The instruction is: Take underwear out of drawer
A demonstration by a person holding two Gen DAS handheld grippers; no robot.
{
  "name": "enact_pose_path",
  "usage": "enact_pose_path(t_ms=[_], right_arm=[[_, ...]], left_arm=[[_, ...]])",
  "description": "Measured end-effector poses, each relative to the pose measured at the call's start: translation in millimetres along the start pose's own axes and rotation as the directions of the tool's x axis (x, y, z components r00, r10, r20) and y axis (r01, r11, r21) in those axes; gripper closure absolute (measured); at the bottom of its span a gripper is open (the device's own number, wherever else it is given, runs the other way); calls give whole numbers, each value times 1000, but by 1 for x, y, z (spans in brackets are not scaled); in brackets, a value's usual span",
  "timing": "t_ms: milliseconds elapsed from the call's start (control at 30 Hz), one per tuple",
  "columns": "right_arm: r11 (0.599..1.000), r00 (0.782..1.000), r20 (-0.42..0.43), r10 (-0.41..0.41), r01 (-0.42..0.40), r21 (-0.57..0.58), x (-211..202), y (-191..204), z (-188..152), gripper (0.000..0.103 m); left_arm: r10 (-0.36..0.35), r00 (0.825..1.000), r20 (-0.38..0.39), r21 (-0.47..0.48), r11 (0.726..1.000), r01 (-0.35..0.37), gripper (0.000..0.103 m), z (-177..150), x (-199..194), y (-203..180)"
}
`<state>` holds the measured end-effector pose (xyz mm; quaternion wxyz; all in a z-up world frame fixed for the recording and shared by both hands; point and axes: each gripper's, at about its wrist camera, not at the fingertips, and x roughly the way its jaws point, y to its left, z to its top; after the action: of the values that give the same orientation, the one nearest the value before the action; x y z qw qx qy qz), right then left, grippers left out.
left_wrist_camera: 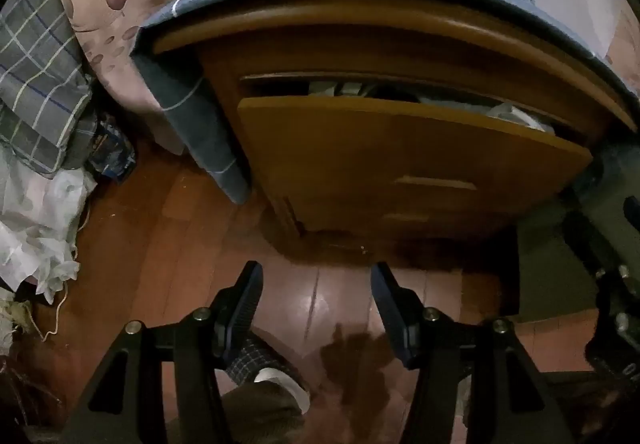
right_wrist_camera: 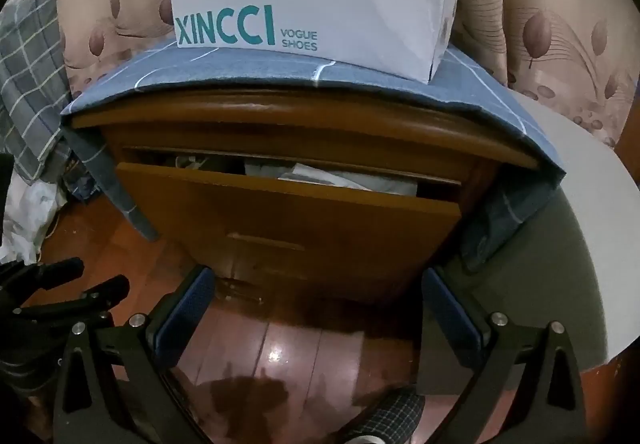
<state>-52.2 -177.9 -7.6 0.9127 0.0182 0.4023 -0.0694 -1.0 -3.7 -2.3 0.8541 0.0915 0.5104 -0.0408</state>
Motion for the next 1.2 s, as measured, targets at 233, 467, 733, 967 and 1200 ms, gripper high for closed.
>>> enact_pose_path(t_ms=[233, 467, 733, 967, 1200], right_arm=[[1000, 999, -36, -17, 17, -9, 2, 22, 1, 1], [999, 998, -67, 14, -11, 44, 13, -3, 2, 1], [1000, 997, -71, 2, -1, 22, 15, 2, 0, 1], [1000, 997, -79, 10, -8, 29, 15, 0, 0, 1], [1000, 996, -83, 12, -11, 15, 17, 4, -1, 1]], left_arm=[[-14, 1000, 2, -9, 1000, 14, 45, 3, 1, 3], [-5, 1000, 7, -7, 1000, 5, 45, -1, 2, 5], [3, 1000, -3, -1, 1000, -3, 45, -1, 4, 5], [11, 1000, -4, -4, 1000, -11, 45, -1, 4, 6], [14, 1000, -6, -2, 1000, -14, 46, -1, 4, 6]])
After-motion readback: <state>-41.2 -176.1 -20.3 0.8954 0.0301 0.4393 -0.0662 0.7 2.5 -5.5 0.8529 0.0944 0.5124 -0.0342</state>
